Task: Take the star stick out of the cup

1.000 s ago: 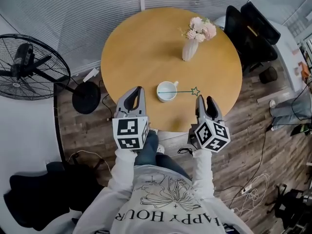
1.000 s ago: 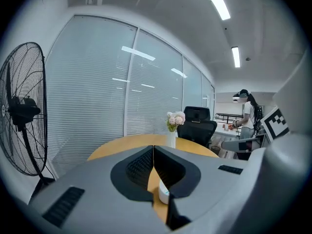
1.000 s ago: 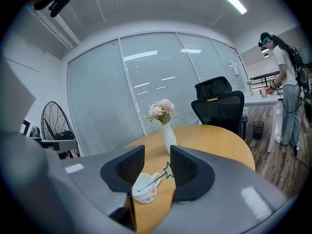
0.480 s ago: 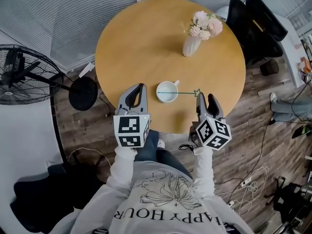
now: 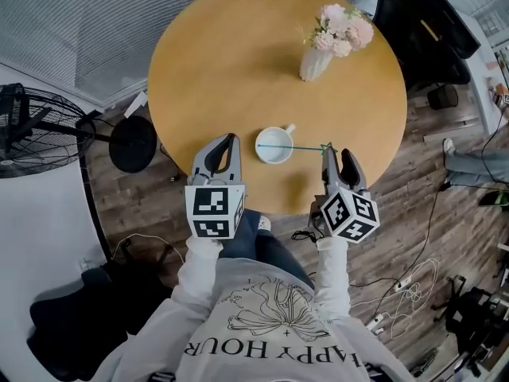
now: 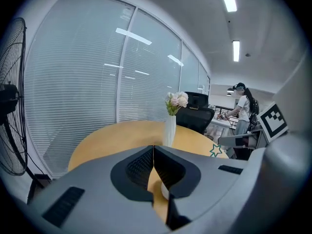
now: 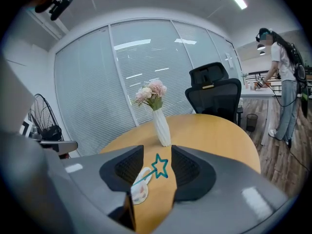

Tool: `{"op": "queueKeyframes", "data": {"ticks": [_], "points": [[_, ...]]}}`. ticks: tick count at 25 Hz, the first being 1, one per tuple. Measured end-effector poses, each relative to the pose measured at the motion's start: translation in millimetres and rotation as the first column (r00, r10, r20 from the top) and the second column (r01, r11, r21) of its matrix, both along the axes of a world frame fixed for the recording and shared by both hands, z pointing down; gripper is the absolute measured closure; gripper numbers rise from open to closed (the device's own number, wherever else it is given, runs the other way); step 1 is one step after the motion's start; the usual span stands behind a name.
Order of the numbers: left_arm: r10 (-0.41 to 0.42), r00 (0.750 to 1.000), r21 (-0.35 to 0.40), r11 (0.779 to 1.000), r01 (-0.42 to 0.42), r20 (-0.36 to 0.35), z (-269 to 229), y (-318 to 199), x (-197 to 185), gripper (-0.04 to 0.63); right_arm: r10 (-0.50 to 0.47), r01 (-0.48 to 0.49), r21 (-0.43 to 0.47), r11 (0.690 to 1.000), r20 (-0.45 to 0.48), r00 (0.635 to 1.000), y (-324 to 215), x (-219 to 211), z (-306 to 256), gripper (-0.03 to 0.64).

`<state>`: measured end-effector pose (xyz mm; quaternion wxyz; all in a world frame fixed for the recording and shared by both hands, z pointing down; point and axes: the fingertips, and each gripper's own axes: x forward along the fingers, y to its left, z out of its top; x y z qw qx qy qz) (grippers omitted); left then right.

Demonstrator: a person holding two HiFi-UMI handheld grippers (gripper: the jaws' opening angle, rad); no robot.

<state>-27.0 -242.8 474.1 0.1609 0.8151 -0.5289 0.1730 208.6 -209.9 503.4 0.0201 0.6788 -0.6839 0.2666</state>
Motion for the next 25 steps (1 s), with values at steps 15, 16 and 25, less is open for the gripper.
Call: {"op": "queueKeyframes", "data": {"ticks": [15, 16, 25], "points": [[0.046, 0.999, -0.051, 0.998, -0.045, 0.014, 27.3, -12.9, 8.7, 0.588, 0.012, -0.012, -0.062, 0.998, 0.008, 1.0, -2.9, 1.7, 33.4, 0.443], [0.048, 0.999, -0.053, 0.997, -0.047, 0.015, 28.9, -13.7, 9.7, 0.588, 0.014, -0.013, -0.065, 0.998, 0.011, 1.0, -3.6, 1.9, 35.4, 0.443], [0.059, 0.998, -0.087, 0.995, -0.057, 0.022, 45.5, -12.3, 11.8, 0.588, 0.0, 0.003, -0.095, 0.995, 0.032, 0.999, -4.7, -5.5, 53.2, 0.444]]}}
